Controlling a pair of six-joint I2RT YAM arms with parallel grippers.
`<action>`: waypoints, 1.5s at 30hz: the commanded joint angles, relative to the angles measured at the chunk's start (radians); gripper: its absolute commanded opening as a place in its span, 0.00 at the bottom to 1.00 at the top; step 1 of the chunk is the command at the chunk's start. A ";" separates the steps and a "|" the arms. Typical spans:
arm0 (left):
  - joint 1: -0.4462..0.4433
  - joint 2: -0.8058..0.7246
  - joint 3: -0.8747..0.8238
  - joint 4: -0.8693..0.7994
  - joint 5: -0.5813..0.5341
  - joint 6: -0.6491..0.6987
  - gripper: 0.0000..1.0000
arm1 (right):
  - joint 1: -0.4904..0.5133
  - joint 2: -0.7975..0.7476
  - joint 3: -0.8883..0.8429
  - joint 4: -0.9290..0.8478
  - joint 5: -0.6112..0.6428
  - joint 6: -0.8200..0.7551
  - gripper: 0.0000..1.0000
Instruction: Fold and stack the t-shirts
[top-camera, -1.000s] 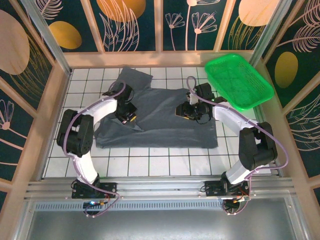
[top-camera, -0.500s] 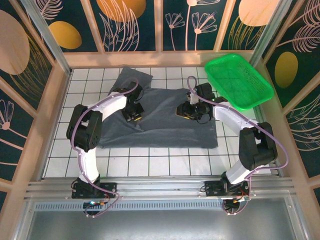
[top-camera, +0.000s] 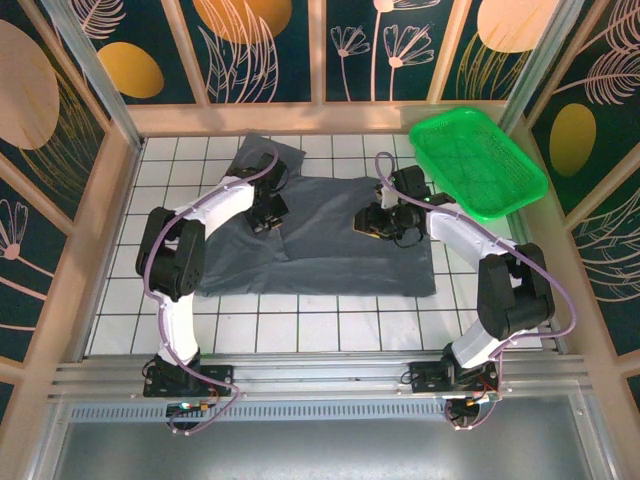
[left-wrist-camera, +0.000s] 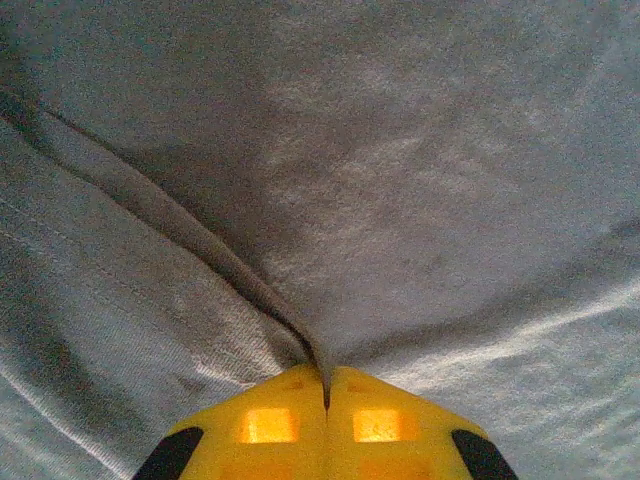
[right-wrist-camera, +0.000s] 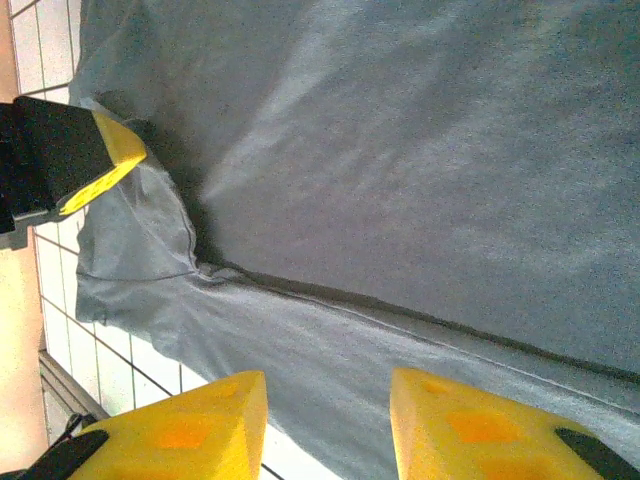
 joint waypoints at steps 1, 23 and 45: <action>-0.003 0.040 0.022 -0.019 0.038 0.034 0.18 | -0.010 0.015 0.006 -0.025 0.006 -0.017 0.38; 0.313 -0.206 -0.504 0.212 0.041 -0.068 0.28 | -0.096 0.022 -0.230 -0.137 0.372 0.100 0.31; 0.502 -0.459 -0.644 0.140 -0.153 -0.134 0.35 | 0.145 -0.046 -0.196 -0.245 0.358 0.142 0.41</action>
